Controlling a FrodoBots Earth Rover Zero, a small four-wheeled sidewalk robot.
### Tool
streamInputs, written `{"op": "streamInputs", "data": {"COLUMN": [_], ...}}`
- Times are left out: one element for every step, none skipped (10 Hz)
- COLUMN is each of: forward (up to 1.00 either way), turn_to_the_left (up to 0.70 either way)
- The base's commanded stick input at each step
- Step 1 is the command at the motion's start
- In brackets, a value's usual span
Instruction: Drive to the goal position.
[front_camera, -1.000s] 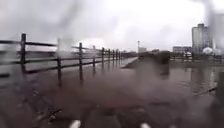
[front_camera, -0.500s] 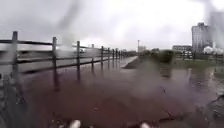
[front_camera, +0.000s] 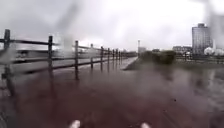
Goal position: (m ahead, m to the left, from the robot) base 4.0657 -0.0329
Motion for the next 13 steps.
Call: {"op": "streamInputs", "data": {"forward": [0.70,0.70,0.70,0.70,0.70,0.70,0.70,0.70,0.70,0.70,0.70,0.70,0.70], "turn_to_the_left": [0.00,0.00,0.00,0.00,0.00,0.00,0.00,0.00,0.00,0.00,0.00,0.00,0.00]}}
